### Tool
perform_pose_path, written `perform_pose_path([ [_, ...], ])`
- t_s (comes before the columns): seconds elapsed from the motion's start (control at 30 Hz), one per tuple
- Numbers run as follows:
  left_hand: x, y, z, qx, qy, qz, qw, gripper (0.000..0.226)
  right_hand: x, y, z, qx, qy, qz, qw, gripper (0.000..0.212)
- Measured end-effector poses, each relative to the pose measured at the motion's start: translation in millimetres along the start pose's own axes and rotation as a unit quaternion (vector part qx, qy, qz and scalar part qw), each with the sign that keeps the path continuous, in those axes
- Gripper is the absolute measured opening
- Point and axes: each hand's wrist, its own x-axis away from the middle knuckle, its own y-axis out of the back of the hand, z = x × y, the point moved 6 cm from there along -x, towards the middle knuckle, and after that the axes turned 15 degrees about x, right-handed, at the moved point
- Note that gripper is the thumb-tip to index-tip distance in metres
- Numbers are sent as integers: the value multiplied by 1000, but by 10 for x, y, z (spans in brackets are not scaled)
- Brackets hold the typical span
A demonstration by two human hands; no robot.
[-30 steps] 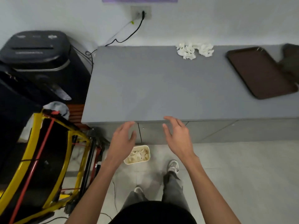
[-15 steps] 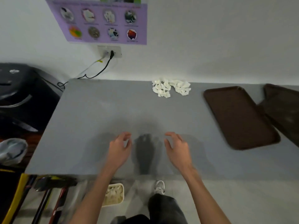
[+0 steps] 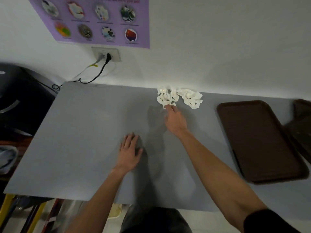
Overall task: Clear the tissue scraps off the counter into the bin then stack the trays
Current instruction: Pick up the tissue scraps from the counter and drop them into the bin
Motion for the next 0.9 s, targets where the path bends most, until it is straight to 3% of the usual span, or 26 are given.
perform_pose_path([
  [0.2, -30, -133, 174, -61, 11, 8, 998, 75, -479, -509, -48, 27, 4, 25, 999, 49],
  [0.33, -20, -159, 148, -96, 24, -2, 995, 74, -352, -607, -55, 31, -11, -22, 999, 40],
  [0.47, -15, -167, 145, -84, 22, -7, 996, 72, 100, -578, -84, 91, -41, -81, 992, 47],
  [0.6, -22, -150, 120, -86, 33, 4, 996, 71, 526, -615, -86, 83, -19, -122, 989, 52],
  [0.73, -18, -109, 89, -54, 34, 20, 998, 72, 725, -821, -167, 3, -18, -54, 998, 39],
  [0.9, -76, 53, -81, 77, 12, 12, 997, 64, 923, -637, -360, -149, -62, 27, 987, 11],
])
